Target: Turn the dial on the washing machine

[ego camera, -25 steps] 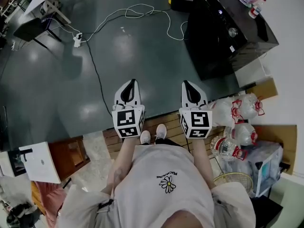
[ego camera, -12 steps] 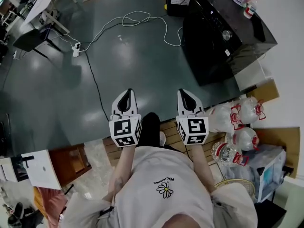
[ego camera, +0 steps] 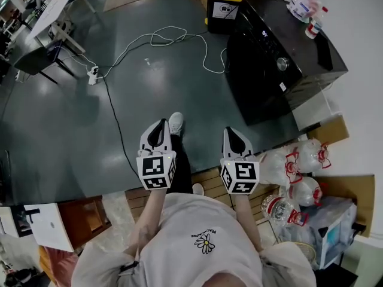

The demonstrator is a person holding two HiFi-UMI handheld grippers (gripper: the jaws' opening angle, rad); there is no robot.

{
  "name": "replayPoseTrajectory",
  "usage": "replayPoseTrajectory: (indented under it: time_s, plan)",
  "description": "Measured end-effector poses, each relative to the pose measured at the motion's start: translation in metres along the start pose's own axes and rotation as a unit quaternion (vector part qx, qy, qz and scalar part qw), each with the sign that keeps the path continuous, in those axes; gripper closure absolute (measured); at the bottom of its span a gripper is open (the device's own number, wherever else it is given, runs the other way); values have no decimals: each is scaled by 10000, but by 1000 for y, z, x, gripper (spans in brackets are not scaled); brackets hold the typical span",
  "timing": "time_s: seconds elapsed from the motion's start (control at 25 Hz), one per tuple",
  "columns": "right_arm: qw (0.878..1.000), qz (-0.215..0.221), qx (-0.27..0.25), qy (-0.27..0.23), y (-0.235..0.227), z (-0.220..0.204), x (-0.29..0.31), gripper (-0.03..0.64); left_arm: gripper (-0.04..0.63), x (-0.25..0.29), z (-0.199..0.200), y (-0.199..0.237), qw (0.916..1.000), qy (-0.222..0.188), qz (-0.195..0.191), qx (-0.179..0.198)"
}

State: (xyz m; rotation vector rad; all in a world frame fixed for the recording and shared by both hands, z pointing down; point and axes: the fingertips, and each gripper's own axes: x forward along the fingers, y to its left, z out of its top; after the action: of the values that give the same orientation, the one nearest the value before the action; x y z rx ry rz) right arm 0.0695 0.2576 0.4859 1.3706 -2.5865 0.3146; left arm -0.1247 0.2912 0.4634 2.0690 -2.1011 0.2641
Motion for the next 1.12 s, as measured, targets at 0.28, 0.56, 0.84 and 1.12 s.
replayPoseTrajectory:
  time_s: [0.28,0.56,0.84,1.12]
  plan:
    - [9995,237,-176,119,15,22,69,614,597,46,18,37,9999,91,67,-127]
    - [9989,310,-205,296,16,54,169,614,597,133,43,85,9994,264,73,232]
    - [9984,-2,-305,478,-1,112,298,614,597,276,104,133,9975,161,-549,427]
    - [9979,-173,-596,160,-13,189,393,614,597,395,189,168,9912,-230,-1024,806]
